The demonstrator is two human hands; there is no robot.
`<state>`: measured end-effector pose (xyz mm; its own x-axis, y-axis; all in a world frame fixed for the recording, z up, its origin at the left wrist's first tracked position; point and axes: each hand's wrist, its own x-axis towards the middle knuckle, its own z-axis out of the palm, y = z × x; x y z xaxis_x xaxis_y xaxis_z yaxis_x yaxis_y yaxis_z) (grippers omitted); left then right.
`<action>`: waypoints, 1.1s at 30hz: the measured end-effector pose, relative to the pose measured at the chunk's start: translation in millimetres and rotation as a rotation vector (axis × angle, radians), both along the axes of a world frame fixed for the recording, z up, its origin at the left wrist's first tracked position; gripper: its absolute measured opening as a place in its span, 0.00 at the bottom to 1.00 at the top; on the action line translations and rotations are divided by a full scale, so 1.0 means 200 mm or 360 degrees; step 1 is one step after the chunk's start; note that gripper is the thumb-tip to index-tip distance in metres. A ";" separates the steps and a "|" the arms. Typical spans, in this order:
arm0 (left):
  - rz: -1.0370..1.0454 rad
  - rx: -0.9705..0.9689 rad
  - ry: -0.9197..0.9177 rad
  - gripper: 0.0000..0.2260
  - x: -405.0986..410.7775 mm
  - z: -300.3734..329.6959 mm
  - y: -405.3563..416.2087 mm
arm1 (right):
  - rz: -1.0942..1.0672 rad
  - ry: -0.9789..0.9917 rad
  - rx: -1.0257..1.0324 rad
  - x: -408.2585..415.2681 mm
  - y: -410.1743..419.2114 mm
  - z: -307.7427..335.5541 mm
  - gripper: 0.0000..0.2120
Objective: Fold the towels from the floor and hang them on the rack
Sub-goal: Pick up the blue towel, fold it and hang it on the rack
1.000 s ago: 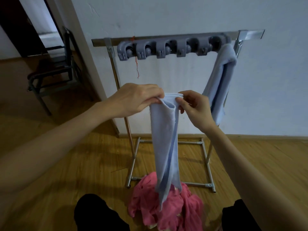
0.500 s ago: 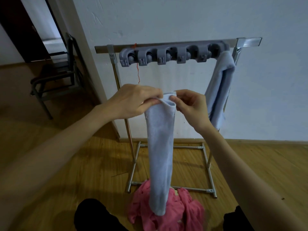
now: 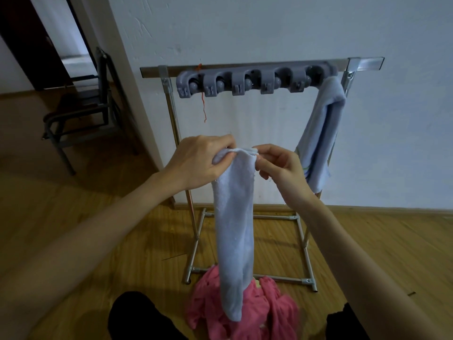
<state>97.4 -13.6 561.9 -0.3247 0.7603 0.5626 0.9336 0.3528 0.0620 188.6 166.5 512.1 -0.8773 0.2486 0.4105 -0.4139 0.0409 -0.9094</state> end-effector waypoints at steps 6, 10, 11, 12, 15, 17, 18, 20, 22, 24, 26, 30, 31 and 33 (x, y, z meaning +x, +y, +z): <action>0.0062 0.0056 -0.0017 0.04 0.00 0.00 0.04 | 0.0049 0.0000 -0.0001 0.03 0.01 0.02 0.14; 0.0042 0.0060 -0.0008 0.05 0.00 0.00 0.06 | -0.0096 0.0014 0.0151 0.03 0.01 0.03 0.13; 0.0036 0.0058 0.0003 0.06 0.00 0.00 0.06 | -0.0138 0.0009 0.0151 0.02 0.02 0.03 0.12; 0.0033 0.0060 0.0016 0.06 0.00 0.00 0.06 | -0.0167 0.0004 0.0143 0.02 0.02 0.03 0.11; -0.0012 0.0097 0.0047 0.08 -0.01 0.00 0.03 | -0.0214 0.0011 0.0114 -0.01 0.04 0.02 0.09; -0.0095 0.0143 0.0022 0.09 0.00 -0.01 0.01 | -0.0235 0.0028 0.0103 -0.02 0.03 0.02 0.09; -0.0138 0.0189 -0.0003 0.09 0.01 -0.01 0.00 | -0.0227 0.0033 0.0078 -0.02 0.02 0.02 0.10; -0.0192 0.0337 -0.0078 0.08 0.02 -0.03 -0.01 | -0.0187 0.0030 0.0024 -0.03 0.00 0.04 0.10; -0.0162 0.0553 -0.0227 0.11 0.03 -0.06 -0.02 | -0.0144 0.0014 0.0004 -0.04 -0.01 0.06 0.09; -0.0099 0.0783 -0.0524 0.17 0.04 -0.11 -0.02 | -0.0130 0.0012 0.0003 -0.04 -0.02 0.08 0.09; -0.0062 0.0887 -0.0946 0.20 0.05 -0.15 0.00 | -0.0137 0.0009 0.0011 -0.04 -0.02 0.10 0.09; -0.0050 0.0939 -0.1508 0.12 0.06 -0.16 0.03 | -0.0195 -0.0007 0.0077 -0.04 0.00 0.10 0.09; -0.0065 0.0990 -0.1527 0.10 0.06 -0.15 0.04 | -0.0208 -0.0022 0.0113 -0.04 0.01 0.09 0.09; -0.0069 0.1064 -0.1437 0.07 0.07 -0.11 0.07 | -0.0205 -0.0078 0.0162 -0.04 0.04 0.09 0.10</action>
<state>111.7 1.1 539.0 -0.8001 0.4146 0.4337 0.4615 -0.0366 0.8864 181.0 173.6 529.8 -0.8603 0.3197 0.3970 -0.3548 0.1836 -0.9167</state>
